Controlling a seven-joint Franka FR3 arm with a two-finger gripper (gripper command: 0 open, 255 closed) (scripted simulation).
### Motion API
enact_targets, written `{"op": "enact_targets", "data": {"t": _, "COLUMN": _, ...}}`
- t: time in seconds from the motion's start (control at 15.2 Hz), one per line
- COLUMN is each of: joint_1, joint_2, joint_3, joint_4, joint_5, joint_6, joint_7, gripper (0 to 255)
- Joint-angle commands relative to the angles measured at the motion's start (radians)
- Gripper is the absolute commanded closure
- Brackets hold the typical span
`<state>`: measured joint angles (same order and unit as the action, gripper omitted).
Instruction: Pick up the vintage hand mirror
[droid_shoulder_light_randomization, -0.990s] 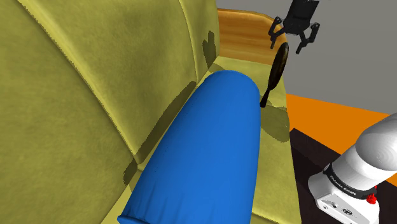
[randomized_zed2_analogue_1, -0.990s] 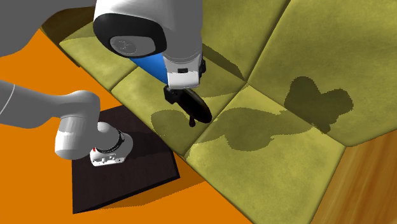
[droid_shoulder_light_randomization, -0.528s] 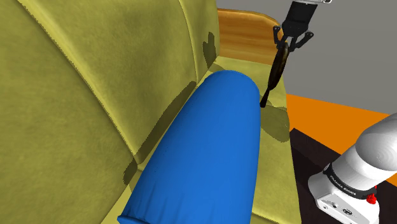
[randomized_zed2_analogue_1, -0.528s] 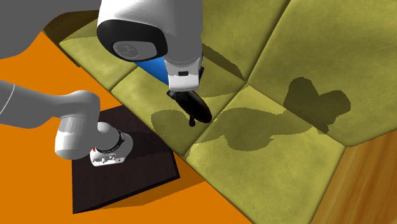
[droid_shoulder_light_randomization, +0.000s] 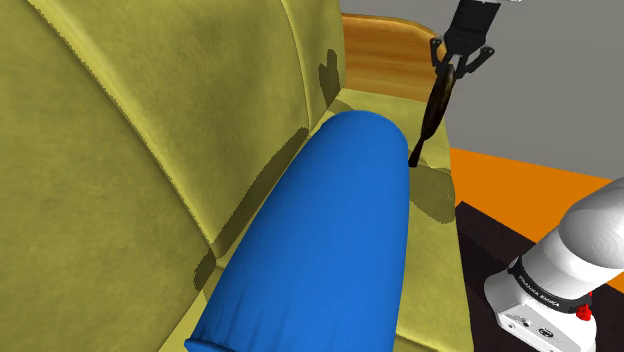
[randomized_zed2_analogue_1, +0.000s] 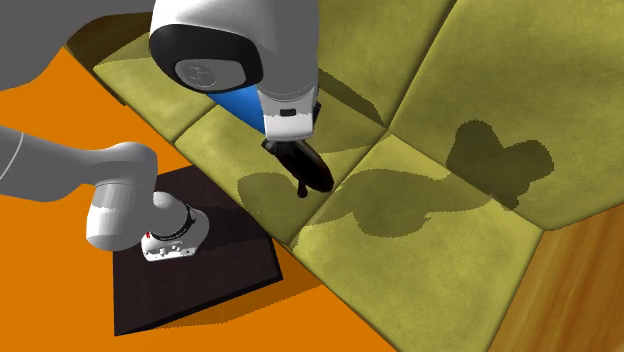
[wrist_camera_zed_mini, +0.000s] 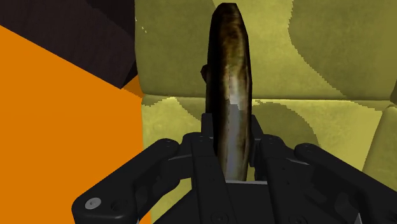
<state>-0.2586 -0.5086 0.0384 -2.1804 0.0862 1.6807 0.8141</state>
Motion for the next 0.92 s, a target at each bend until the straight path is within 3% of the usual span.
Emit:
{"op": "enact_targets", "data": {"t": 0.0, "joint_1": 0.0, "joint_2": 0.003, "joint_3": -0.001, "joint_4": 0.027, "joint_5": -0.001, "joint_6": -0.024, "joint_7": 0.001, "gripper": 255}}
{"op": "enact_targets", "data": {"t": 0.86, "joint_1": -0.001, "joint_2": 0.044, "joint_3": -0.004, "joint_4": 0.227, "joint_5": -0.004, "joint_6": -0.182, "joint_7": 0.012, "gripper": 255}}
